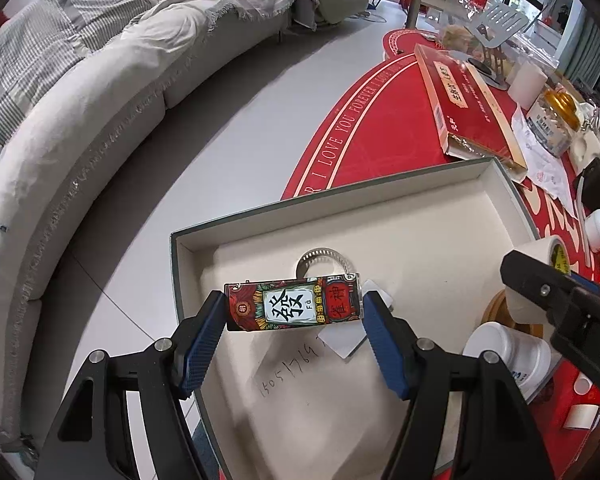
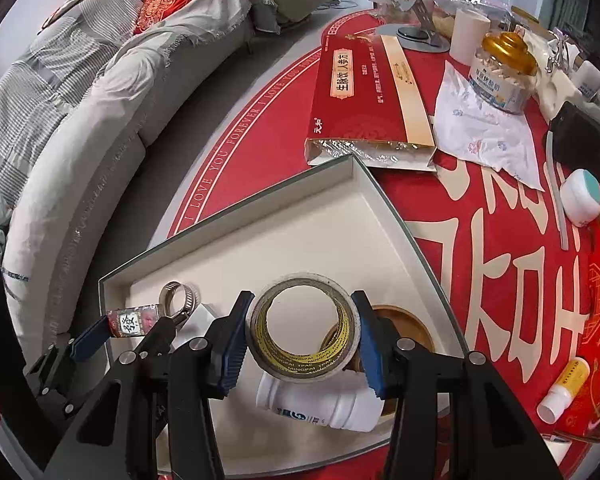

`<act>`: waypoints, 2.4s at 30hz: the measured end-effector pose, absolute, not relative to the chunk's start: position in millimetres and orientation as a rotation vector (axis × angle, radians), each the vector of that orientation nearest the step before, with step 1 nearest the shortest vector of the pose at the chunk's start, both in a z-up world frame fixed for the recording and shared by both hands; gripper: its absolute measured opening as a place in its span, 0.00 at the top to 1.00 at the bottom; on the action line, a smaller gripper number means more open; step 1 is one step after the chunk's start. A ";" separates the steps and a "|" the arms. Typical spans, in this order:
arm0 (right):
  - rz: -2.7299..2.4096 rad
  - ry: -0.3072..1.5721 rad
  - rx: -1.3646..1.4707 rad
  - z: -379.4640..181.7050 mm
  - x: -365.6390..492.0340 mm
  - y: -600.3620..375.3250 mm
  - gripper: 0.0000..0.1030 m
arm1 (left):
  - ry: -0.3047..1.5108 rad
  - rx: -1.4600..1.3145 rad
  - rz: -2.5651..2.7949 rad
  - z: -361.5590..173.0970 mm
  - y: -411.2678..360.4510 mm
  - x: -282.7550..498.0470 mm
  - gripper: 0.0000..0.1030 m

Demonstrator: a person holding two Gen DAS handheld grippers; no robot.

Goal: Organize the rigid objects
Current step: 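Carry tape roll in right tool while left tool carries red packet over tray, then open right tool to drop tape roll in tray while left tool releases packet, then withdraw both open tools from the tray toward the table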

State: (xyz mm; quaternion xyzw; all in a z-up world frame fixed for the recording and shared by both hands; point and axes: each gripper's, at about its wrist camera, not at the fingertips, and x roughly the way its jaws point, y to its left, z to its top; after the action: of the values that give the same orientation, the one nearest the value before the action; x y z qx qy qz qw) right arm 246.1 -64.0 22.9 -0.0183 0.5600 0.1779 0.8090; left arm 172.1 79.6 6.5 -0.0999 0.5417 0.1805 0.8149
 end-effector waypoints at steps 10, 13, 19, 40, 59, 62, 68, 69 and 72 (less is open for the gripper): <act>0.364 1.228 -0.057 6.7 249.6 -60.3 0.51 | 1.180 -0.205 0.371 -4.5 76.8 175.9 0.30; 0.356 1.235 -0.066 2.6 250.0 -60.2 0.51 | 1.189 -0.202 0.369 -7.7 77.3 175.4 0.29; 0.375 1.233 -0.015 2.1 251.2 -66.9 0.01 | 1.199 -0.265 0.316 -9.5 79.7 172.6 0.10; 0.020 1.098 -0.179 0.1 236.8 -220.0 0.01 | 1.183 -0.175 0.250 14.8 35.3 129.7 0.00; -0.052 1.269 0.292 -39.6 179.1 -255.8 0.01 | 1.205 -0.110 0.217 21.9 17.9 101.0 0.00; 0.056 1.302 0.304 -37.0 146.1 -247.0 0.01 | 1.204 -0.089 0.197 23.9 9.4 93.0 0.00; 0.040 1.115 0.190 9.2 76.8 -269.7 0.01 | 1.187 0.011 0.027 26.0 -34.7 59.0 0.00; 0.010 1.076 0.151 17.6 63.1 -280.0 0.01 | 1.191 0.035 -0.014 24.0 -44.0 52.7 0.00; -0.040 1.098 0.153 16.0 57.5 -306.3 0.01 | 1.192 0.136 -0.110 17.8 -76.7 30.9 0.00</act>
State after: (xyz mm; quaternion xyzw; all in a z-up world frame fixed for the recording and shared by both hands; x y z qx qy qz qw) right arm 57.5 -306.3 16.0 0.0725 0.5212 -0.0188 0.8501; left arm 30.9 -76.7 17.8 0.0639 0.5608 -0.0516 0.8239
